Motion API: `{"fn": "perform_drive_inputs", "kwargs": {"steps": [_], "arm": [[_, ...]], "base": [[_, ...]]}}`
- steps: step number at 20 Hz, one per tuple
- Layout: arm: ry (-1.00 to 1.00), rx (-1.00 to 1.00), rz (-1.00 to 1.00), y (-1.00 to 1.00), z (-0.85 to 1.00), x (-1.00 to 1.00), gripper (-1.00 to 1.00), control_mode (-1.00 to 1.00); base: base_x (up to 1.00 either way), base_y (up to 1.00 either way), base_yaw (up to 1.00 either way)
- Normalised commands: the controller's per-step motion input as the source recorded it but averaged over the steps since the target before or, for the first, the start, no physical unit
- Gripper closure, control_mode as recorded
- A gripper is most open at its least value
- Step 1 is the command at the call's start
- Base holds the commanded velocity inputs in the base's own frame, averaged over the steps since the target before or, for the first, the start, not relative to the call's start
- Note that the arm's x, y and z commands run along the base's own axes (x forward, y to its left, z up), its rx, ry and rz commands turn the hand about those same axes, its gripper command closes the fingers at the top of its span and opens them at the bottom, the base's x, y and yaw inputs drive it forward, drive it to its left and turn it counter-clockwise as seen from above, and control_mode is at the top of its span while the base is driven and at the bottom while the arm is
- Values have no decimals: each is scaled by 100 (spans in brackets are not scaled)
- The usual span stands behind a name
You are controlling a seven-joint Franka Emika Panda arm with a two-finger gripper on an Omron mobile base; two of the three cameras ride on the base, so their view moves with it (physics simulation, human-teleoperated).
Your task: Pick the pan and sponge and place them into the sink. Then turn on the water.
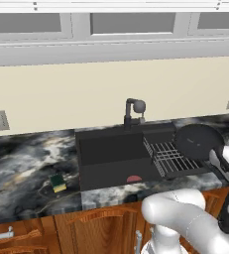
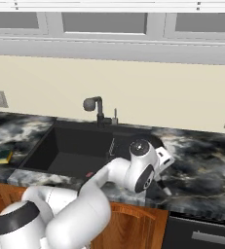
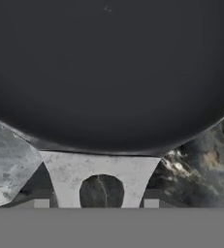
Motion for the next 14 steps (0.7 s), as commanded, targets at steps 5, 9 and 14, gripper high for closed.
{"fn": "perform_drive_inputs", "kwargs": {"steps": [5, 9, 14], "arm": [[6, 0, 7, 52, 0, 0, 100, -100], [6, 0, 2, 59, 1, 0, 100, -100], [2, 0, 1, 58, 1, 0, 100, -100]], "base": [[0, 0, 0], [0, 0, 0], [0, 0, 0]]}}
